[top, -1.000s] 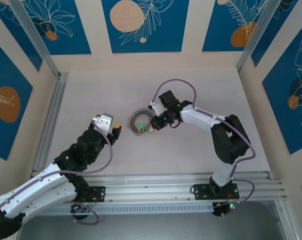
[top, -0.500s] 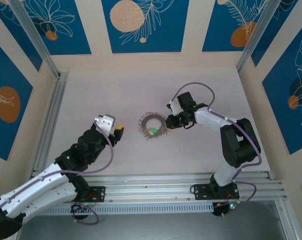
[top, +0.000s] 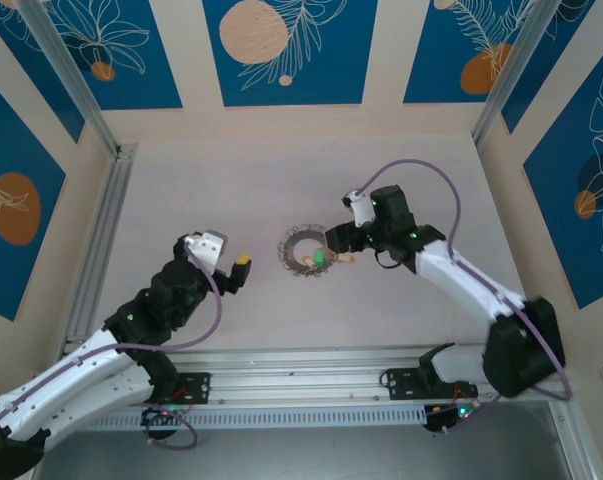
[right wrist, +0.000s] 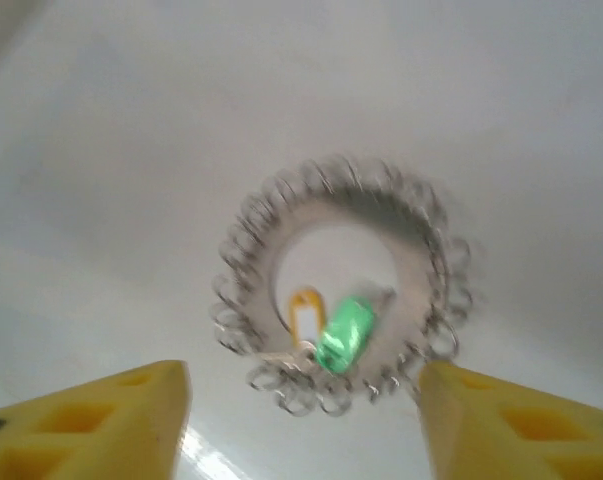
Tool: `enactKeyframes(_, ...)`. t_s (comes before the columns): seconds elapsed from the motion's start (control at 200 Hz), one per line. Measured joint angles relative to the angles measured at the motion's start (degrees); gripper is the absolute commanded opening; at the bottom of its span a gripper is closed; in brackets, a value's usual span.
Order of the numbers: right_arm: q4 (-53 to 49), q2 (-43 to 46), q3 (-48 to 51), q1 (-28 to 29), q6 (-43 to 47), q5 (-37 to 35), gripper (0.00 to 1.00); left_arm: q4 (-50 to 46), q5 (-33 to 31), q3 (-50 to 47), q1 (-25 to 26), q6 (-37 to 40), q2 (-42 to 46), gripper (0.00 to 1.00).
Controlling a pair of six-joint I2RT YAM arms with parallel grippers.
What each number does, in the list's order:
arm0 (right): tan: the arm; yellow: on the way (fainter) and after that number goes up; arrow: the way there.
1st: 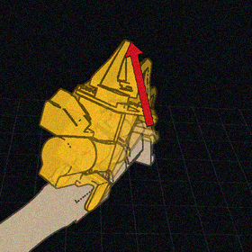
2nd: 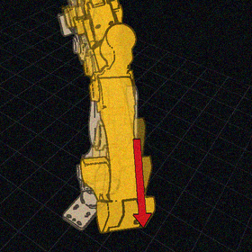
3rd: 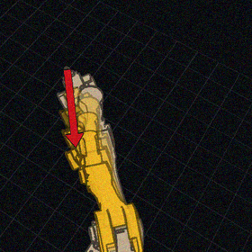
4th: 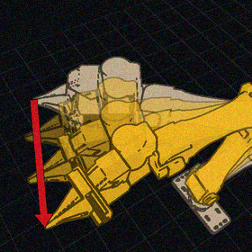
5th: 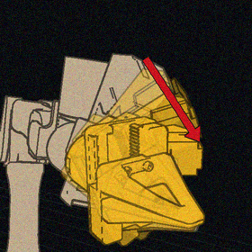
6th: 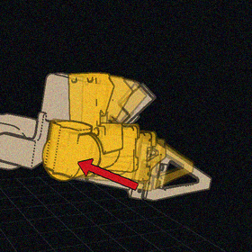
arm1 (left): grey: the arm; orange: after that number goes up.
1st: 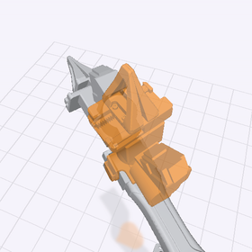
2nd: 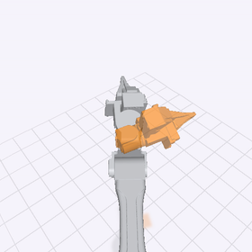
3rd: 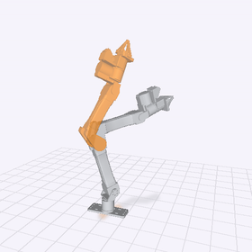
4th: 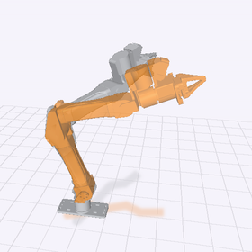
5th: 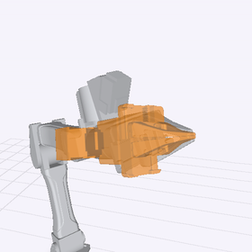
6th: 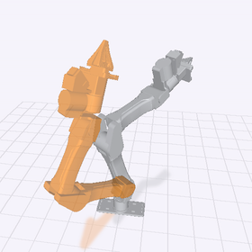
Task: Put the keys on the keyring
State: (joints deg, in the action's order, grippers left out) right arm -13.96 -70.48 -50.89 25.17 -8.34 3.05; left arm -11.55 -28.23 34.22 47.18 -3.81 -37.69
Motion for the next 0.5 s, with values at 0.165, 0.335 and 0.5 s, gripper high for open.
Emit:
enactKeyframes(0.165,6.6,13.4,8.4,-2.7,0.2,-4.9,0.99,-0.1,-1.2,0.0,-6.3,-4.0,-6.2,1.0)
enactKeyframes(0.335,11.3,22.6,20.7,-10.4,-2.2,-9.2,0.99,4.4,-5.3,-4.2,-11.6,-7.3,-8.7,1.0)
enactKeyframes(0.5,21.2,25.3,31.4,-15.0,-3.0,-17.0,0.99,15.1,-8.1,-10.0,-18.3,-6.7,-18.4,1.0)
